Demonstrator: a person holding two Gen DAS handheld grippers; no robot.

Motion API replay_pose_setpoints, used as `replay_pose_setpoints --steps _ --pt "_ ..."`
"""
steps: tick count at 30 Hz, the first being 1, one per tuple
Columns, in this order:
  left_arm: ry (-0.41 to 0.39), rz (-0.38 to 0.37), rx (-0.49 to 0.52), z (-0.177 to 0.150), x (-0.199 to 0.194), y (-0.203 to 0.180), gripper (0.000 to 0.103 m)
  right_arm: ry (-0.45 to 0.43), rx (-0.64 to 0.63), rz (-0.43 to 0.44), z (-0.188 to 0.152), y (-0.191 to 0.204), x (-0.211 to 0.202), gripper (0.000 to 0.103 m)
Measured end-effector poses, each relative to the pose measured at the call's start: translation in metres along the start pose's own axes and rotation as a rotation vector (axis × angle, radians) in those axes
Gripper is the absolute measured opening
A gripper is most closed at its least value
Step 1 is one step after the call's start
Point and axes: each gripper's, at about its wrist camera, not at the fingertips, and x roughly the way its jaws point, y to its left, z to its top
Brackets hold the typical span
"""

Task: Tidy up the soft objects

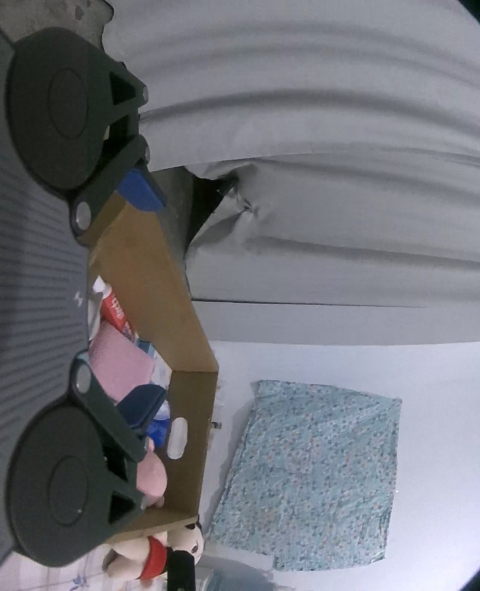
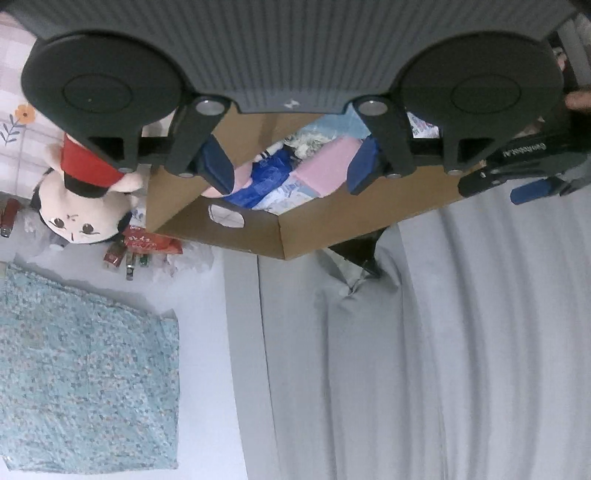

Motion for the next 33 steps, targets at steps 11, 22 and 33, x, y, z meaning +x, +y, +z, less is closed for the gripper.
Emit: replay_pose_setpoints --steps 11,22,33 --pt "0.143 0.007 0.033 -0.005 0.007 0.014 0.101 0.065 0.077 0.010 -0.017 -0.007 0.005 0.069" --pt "0.236 0.139 0.008 -0.010 0.016 0.025 0.101 0.035 0.039 0.022 -0.014 0.010 -0.003 0.073" --pt "0.212 0.151 0.085 -0.008 0.015 0.010 0.101 0.026 0.028 0.026 -0.012 0.016 -0.005 0.075"
